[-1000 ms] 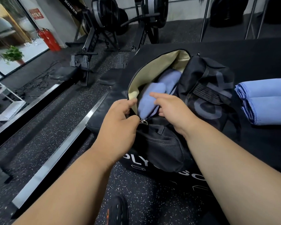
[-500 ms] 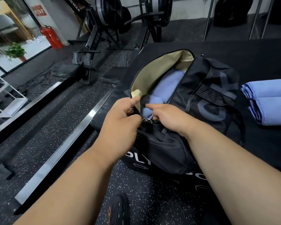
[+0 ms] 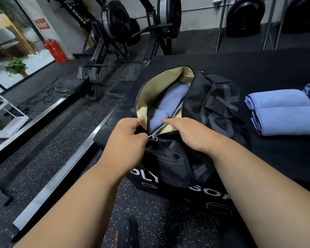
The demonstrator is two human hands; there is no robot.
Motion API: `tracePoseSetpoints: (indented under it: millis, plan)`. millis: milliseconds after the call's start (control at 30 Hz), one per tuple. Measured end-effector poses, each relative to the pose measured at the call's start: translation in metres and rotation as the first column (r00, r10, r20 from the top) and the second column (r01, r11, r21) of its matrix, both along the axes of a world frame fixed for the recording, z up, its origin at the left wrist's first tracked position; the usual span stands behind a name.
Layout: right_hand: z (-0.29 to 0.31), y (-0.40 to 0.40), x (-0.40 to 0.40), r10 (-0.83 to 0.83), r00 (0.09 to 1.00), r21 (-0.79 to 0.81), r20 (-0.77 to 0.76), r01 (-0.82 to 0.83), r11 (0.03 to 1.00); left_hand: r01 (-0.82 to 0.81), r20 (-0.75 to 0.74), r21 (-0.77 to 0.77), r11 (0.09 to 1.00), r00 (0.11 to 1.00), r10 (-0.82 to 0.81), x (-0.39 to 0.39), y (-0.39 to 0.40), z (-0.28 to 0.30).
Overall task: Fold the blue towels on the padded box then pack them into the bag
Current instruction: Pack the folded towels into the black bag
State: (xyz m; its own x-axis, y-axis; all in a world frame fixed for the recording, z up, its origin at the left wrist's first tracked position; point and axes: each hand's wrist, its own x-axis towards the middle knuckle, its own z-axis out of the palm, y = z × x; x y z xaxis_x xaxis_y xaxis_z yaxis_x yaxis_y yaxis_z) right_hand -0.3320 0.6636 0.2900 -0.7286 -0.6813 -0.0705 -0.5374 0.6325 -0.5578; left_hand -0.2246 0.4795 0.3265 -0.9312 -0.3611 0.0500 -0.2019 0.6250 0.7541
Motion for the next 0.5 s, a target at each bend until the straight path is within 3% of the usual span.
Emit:
tracePoseSetpoints:
  millis: [167, 300, 400, 500]
  plan:
    - [0.005, 0.03, 0.015, -0.001, 0.998, -0.216, 0.063, 0.014, 0.976, -0.069, -0.149, -0.251, 0.966, 0.988, 0.032, -0.003, 0.031, 0.013]
    - [0.009, 0.068, 0.017, -0.104, 0.93, -0.524, 0.351, 0.287, 0.802, 0.046, -0.131, -0.286, 0.957, 0.988, -0.087, -0.013, 0.071, 0.014]
    - [0.012, 0.108, 0.016, -0.296, 0.895, -0.574, 0.334, 0.442, 0.689, 0.161, -0.077, -0.2, 0.966, 0.981, -0.179, -0.021, 0.108, 0.01]
    - [0.011, 0.154, 0.011, -0.565, 0.8, -0.527, 0.2, 0.575, 0.626, 0.234, -0.039, -0.175, 0.956, 0.969, -0.244, -0.028, 0.145, 0.005]
